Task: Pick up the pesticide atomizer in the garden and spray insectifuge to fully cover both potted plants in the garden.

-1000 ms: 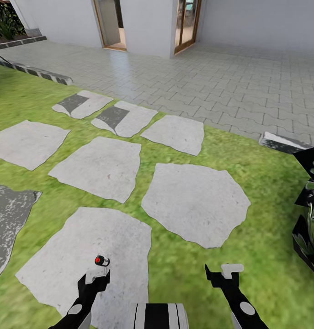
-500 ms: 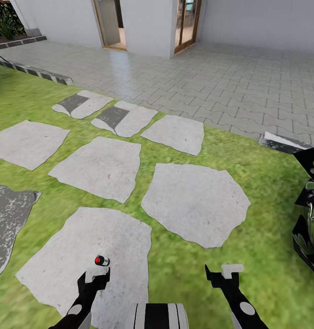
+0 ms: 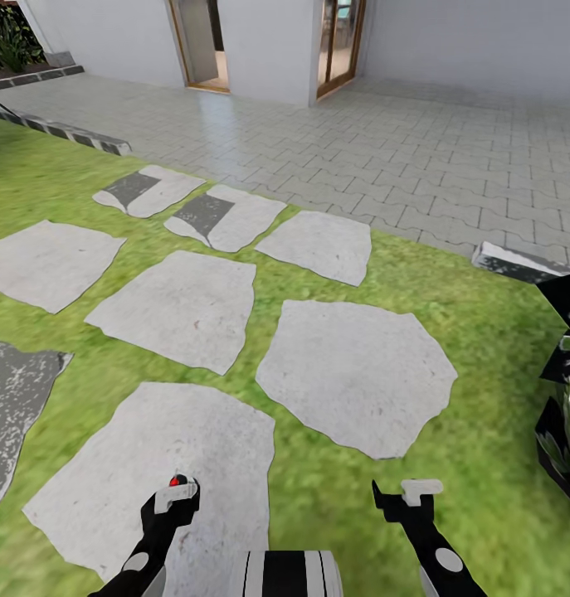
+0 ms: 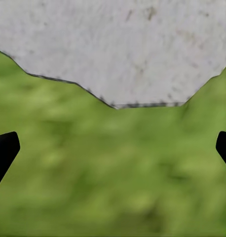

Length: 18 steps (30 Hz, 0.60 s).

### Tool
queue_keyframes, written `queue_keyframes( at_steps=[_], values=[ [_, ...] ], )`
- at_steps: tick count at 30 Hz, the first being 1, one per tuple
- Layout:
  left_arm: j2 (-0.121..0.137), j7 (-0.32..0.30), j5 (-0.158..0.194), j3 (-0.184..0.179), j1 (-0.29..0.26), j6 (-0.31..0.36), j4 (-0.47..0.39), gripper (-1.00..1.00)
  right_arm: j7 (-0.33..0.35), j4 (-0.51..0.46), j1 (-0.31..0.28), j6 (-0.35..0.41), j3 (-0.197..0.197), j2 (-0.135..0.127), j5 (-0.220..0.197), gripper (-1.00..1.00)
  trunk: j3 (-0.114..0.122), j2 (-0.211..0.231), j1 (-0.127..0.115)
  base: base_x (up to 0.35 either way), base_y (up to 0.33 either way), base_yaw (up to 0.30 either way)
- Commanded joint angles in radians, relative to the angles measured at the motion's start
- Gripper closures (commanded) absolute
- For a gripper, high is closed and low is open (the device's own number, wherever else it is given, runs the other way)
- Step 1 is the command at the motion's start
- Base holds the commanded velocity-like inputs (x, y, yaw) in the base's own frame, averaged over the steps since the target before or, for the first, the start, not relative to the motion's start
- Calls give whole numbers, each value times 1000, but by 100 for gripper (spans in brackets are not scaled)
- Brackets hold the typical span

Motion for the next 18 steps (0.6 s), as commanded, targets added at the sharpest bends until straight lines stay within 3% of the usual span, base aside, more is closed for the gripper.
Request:
queue_keyframes(
  at_steps=[1,18],
  values=[
    [0,0,10,-3,0,-3,1,-100,1,1,0,-3,0,0,0,-100,-1,0,0,19,0,0],
    [0,0,13,-1,0,-8,-1,-100,1,1,0,-3,0,0,0,-100,-1,0,0,4,0,0]
  ],
)
